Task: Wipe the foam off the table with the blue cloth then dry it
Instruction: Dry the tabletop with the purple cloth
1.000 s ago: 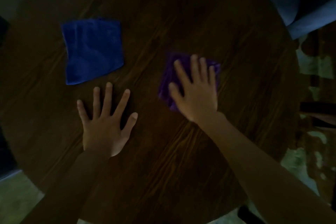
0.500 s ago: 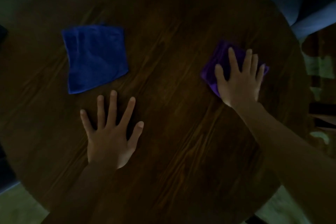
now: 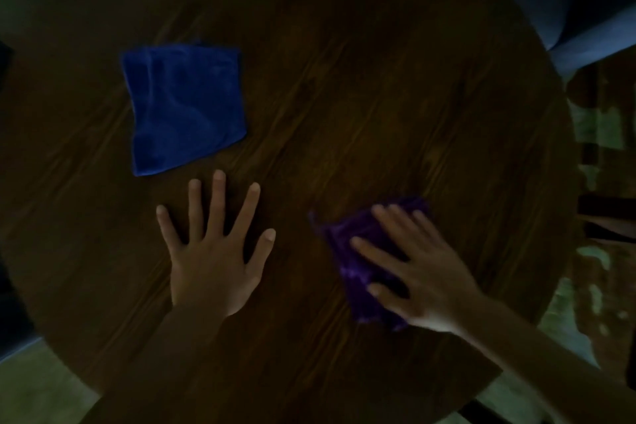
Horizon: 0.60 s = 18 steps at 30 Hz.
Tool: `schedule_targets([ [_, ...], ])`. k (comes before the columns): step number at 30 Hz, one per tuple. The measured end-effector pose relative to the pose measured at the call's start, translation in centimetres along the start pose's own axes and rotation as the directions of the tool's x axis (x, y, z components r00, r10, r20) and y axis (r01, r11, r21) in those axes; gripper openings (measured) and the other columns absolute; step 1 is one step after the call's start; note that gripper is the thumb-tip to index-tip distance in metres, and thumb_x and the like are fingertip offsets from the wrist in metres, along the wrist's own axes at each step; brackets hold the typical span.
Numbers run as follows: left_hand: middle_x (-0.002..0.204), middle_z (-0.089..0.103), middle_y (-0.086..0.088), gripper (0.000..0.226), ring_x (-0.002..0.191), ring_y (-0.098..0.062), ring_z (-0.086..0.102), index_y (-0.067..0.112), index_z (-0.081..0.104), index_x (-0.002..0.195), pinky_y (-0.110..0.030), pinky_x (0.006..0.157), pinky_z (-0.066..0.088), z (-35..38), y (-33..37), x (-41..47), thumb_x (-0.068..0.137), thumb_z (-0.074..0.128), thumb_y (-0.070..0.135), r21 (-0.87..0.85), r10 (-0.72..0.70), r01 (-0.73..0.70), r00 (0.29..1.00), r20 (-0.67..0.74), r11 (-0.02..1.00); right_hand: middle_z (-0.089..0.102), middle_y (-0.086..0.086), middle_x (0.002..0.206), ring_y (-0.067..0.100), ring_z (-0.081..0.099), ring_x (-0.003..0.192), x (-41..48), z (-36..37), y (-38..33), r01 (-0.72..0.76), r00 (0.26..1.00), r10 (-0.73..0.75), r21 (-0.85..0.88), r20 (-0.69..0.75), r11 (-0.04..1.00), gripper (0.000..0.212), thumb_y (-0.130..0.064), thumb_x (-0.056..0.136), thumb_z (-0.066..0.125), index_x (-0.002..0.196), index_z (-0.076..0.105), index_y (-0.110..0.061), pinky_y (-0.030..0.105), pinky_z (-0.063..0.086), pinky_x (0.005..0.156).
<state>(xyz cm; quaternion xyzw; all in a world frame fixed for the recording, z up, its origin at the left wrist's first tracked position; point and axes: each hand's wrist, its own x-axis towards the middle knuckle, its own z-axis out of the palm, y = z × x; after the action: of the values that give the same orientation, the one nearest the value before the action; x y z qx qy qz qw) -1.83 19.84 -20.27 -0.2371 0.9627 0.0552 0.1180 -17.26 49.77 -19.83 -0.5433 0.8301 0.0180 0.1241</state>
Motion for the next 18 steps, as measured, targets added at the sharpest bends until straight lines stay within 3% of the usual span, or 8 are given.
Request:
schedule_targets([
  [3,0.172,-0.006,-0.004,0.070,0.157,-0.032,-0.012,0.043,0.000,0.162,-0.071,0.118,-0.002,-0.1,0.1,0.0,0.099,0.015,0.072,0.005,-0.002,0.002,1.000,0.001,1.000,0.012,0.015,0.172,0.038,0.015,0.158,0.7,-1.4,5.9,-0.320,0.945,0.324,0.072,-0.056,0.945,0.072,-0.071,0.099,0.025,0.164,0.016,-0.041,0.052,0.008,0.127],
  [6,0.172,-0.005,-0.004,0.070,0.157,-0.032,-0.012,0.043,0.002,0.162,-0.072,0.118,-0.001,-0.3,0.1,0.1,0.099,0.014,0.072,0.000,-0.005,0.005,1.000,0.016,1.000,0.004,0.013,0.173,0.034,0.004,0.159,8.1,-3.3,8.8,-0.694,0.706,0.705,0.133,-0.066,0.707,0.074,-0.072,0.099,0.015,0.164,0.005,-0.039,0.054,0.003,0.127],
  [8,0.172,-0.006,-0.004,0.070,0.157,-0.032,-0.013,0.043,0.002,0.162,-0.072,0.118,0.000,-0.3,0.0,0.0,0.099,0.013,0.072,0.000,-0.009,0.009,1.000,0.018,1.000,0.000,0.014,0.173,0.035,0.000,0.160,14.2,-4.4,8.9,-0.801,0.569,0.820,0.187,-0.054,0.568,0.074,-0.071,0.099,0.010,0.165,0.001,-0.038,0.055,0.001,0.127],
  [10,0.172,-0.007,-0.004,0.070,0.157,-0.031,-0.015,0.044,0.001,0.162,-0.072,0.118,0.000,-0.1,0.0,-0.1,0.099,0.013,0.072,-0.003,-0.006,0.006,1.000,0.017,1.000,0.000,0.015,0.173,0.036,0.000,0.159,18.5,-5.6,7.9,-0.793,0.573,0.818,0.213,-0.056,0.571,0.073,-0.066,0.101,0.013,0.165,0.003,-0.036,0.055,0.001,0.127],
  [12,0.172,-0.007,-0.004,0.070,0.157,-0.031,-0.015,0.044,0.001,0.161,-0.072,0.118,0.000,-0.1,-0.2,0.0,0.099,0.013,0.073,-0.006,-0.006,0.007,1.000,0.023,1.000,0.005,0.017,0.173,0.037,0.005,0.159,19.6,-6.1,5.4,-0.648,0.742,0.664,0.153,-0.092,0.746,0.071,-0.062,0.102,0.018,0.166,0.008,-0.034,0.054,0.004,0.128],
  [15,0.172,-0.009,-0.003,0.071,0.157,-0.031,-0.016,0.045,-0.002,0.161,-0.072,0.118,0.000,-0.1,-0.2,-0.1,0.098,0.011,0.074,-0.003,-0.013,0.014,1.000,0.026,1.000,0.012,0.017,0.172,0.038,0.010,0.159,14.4,-4.2,-0.5,-0.099,0.988,0.103,0.034,-0.114,0.994,0.070,-0.062,0.102,0.025,0.165,0.017,-0.032,0.055,0.009,0.127],
  [16,0.172,-0.009,-0.003,0.071,0.157,-0.031,-0.017,0.045,-0.003,0.161,-0.072,0.118,-0.001,-0.1,-0.2,-0.2,0.097,0.010,0.075,-0.002,-0.012,0.012,1.000,0.028,1.000,0.010,0.016,0.172,0.037,0.008,0.159,11.2,-3.1,-2.5,0.106,0.992,-0.104,0.024,-0.070,0.994,0.070,-0.063,0.102,0.027,0.165,0.017,-0.033,0.055,0.006,0.127],
  [18,0.172,-0.010,-0.003,0.071,0.156,-0.031,-0.017,0.044,-0.002,0.161,-0.071,0.119,-0.002,-0.2,-0.1,-0.1,0.098,0.010,0.074,-0.002,-0.007,0.007,1.000,0.027,1.000,0.003,0.015,0.173,0.035,-0.002,0.160,4.8,-1.1,-5.1,0.448,0.893,-0.449,0.028,0.038,0.893,0.074,-0.065,0.101,0.034,0.165,0.015,-0.034,0.052,-0.006,0.127],
])
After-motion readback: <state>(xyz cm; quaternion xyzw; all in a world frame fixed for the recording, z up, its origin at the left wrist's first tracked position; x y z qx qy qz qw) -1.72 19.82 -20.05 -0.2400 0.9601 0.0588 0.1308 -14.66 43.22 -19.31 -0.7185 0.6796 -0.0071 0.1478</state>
